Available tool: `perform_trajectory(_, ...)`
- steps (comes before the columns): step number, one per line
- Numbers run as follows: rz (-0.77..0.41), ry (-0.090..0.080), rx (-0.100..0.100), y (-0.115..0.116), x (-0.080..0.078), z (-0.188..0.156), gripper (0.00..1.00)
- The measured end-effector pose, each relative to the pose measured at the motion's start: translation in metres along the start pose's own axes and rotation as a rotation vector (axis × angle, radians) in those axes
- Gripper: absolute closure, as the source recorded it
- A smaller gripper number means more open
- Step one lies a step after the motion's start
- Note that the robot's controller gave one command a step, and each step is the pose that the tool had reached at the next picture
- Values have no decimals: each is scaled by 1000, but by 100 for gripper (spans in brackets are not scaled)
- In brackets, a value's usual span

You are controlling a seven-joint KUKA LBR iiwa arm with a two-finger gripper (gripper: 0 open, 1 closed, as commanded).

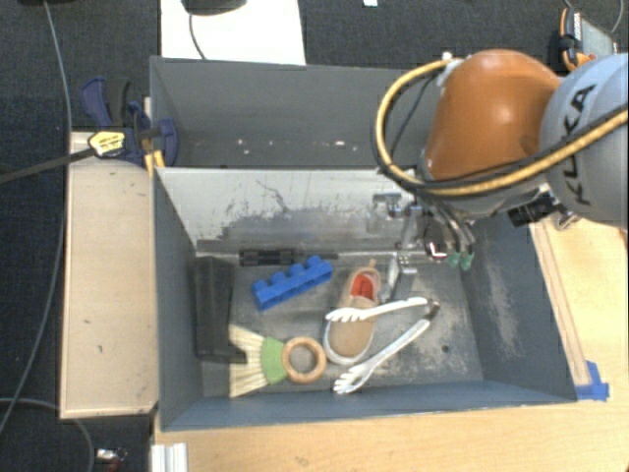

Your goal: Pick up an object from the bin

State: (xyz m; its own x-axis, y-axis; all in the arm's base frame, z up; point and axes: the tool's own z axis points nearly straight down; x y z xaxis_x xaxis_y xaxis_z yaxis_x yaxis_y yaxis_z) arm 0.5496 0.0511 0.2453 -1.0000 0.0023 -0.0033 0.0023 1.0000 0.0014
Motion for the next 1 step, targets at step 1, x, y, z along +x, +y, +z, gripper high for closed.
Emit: perform_trajectory(1,0,0,0,0,0,0,0)
